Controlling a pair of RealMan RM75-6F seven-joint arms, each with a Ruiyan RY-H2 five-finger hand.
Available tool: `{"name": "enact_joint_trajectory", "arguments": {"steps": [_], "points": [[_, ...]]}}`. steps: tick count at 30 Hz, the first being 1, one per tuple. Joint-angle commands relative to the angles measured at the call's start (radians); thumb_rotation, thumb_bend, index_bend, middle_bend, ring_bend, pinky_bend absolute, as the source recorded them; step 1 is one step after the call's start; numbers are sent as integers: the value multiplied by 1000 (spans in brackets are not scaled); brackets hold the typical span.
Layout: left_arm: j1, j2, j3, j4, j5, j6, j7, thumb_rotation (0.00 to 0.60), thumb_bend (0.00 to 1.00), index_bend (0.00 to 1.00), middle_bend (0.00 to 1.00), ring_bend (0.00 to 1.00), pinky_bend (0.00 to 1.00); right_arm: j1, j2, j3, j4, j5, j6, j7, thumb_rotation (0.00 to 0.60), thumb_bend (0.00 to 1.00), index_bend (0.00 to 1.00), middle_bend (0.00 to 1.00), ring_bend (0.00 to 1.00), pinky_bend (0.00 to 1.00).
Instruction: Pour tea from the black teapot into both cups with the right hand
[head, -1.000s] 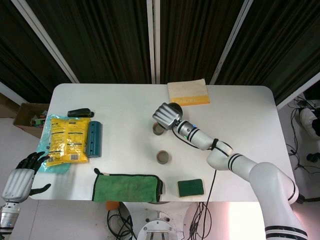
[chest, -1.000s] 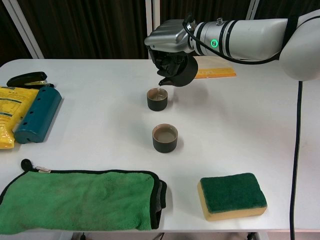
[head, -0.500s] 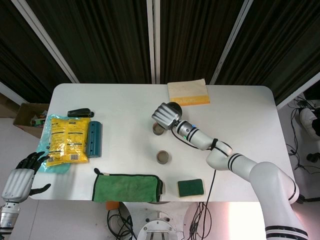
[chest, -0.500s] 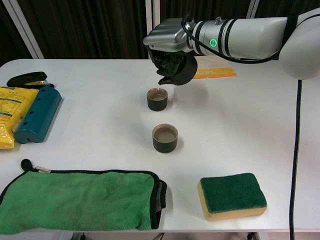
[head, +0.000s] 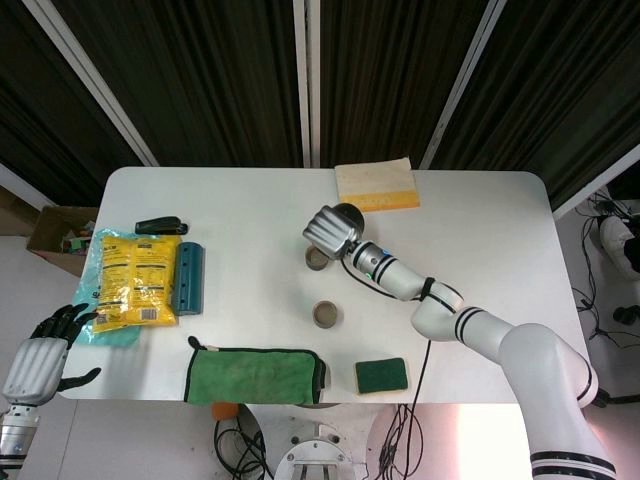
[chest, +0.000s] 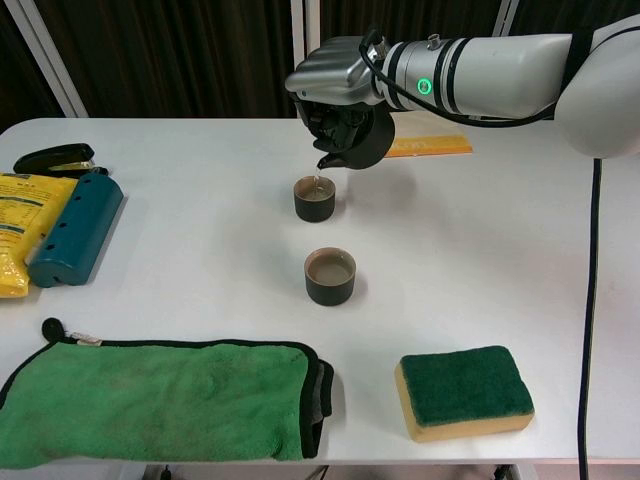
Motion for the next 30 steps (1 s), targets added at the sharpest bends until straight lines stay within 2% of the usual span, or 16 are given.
{"name": "enact_joint_trajectory", "arguments": {"steps": [1,30], "points": [[1,0,0,1,0,1,0,600,71,209,107,89,218,1,3,0,-4,1,-1,-8,600,477,1000,1000,1000,769],[7,-25,-13,34,19,50,-7,600,70,208,107,89,218,7,10,-4,-35,8,-16,-66,600,477,1000,1000,1000,769]]}}
